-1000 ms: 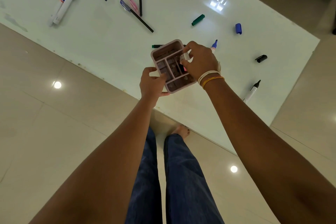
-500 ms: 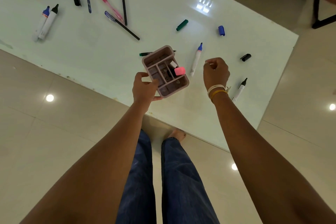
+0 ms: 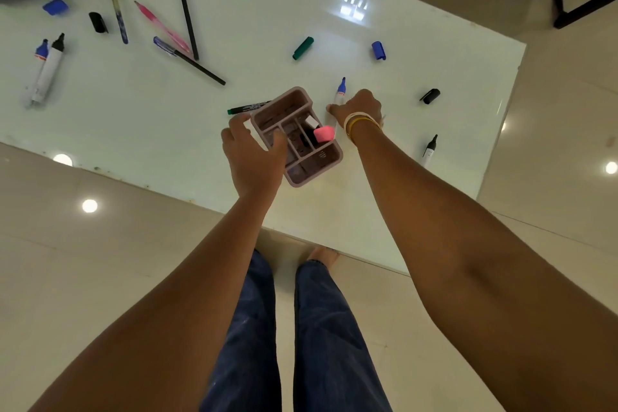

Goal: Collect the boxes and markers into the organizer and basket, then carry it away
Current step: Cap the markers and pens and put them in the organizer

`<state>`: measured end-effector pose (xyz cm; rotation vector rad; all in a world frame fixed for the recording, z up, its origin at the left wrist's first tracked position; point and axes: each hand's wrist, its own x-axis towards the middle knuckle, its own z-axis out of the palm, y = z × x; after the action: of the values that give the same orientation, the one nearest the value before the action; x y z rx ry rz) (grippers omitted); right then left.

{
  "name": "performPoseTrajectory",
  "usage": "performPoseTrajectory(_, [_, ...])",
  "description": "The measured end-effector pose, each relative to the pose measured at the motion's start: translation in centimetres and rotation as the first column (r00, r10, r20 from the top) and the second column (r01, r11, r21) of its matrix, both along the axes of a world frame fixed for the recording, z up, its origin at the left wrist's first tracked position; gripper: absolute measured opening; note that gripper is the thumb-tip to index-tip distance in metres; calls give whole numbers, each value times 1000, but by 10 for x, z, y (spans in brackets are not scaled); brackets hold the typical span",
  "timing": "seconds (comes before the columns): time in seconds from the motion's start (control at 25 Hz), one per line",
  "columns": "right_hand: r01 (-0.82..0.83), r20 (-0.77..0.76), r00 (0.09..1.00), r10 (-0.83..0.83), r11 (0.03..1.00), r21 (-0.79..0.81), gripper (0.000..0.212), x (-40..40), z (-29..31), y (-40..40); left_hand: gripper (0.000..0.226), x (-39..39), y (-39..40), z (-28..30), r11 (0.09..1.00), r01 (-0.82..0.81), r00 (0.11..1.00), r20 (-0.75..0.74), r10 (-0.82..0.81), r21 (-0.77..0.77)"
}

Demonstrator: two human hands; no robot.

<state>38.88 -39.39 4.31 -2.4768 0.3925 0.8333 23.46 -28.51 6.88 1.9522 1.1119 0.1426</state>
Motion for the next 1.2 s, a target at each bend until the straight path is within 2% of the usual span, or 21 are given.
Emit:
performPoseTrajectory(0.12, [-1, -21, 1000, 0, 1000, -15, 47, 4, -1, -9, 41, 20, 3, 12, 954, 126, 990, 22, -137, 271])
performPoseTrajectory(0.2, [36, 3, 999, -36, 999, 19, 41, 8, -1, -23, 33, 35, -1, 20, 908, 179, 979, 25, -203, 378])
performPoseTrajectory(0.4, [64, 162, 985, -58, 998, -30, 33, 48, 9, -46, 27, 74, -26, 23, 850, 353, 915, 48, -401, 391])
performPoseTrajectory(0.52, [12, 249, 969, 5, 998, -69, 43, 74, 8, -35, 23, 100, -26, 17, 836, 432, 877, 57, -477, 339])
performPoseTrajectory(0.64, [43, 229, 973, -31, 998, -48, 49, 90, 1, -23, 21, 114, -17, 11, 878, 441, 876, 127, -466, 186])
performPoseTrajectory(0.76, [25, 242, 970, -18, 999, -23, 36, 92, 3, -19, 20, 120, -7, 13, 886, 461, 875, 137, -464, 58])
performPoseTrajectory(0.84, [14, 267, 963, -45, 993, 117, 30, 78, 13, -6, 20, 131, 3, 17, 936, 349, 928, 158, -338, -53])
performPoseTrajectory(0.88, [-1, 285, 957, -57, 980, 198, 28, 68, 22, 2, 21, 138, 9, 20, 953, 247, 963, 157, -221, -175])
performPoseTrajectory(0.92, [-34, 316, 948, -49, 967, 252, 28, 57, 30, 9, 23, 144, 13, 24, 928, 138, 986, 135, -97, -346])
performPoseTrajectory(1.0, [-102, 381, 924, -17, 951, 291, 23, 33, 45, 20, 31, 145, 16, 34, 727, 11, 995, 81, 62, -687])
performPoseTrajectory(1.04, [-108, 402, 915, -24, 947, 304, 18, 22, 52, 23, 32, 142, 15, 39, 635, 4, 993, 77, 88, -773])
performPoseTrajectory(1.12, [-97, 404, 913, -51, 937, 336, 14, 4, 62, 27, 24, 131, 15, 46, 588, -1, 989, 86, 120, -809])
performPoseTrajectory(1.2, [-127, 367, 930, -16, 923, 362, 23, -10, 68, 30, 14, 119, 23, 50, 569, -60, 970, 87, 228, -820])
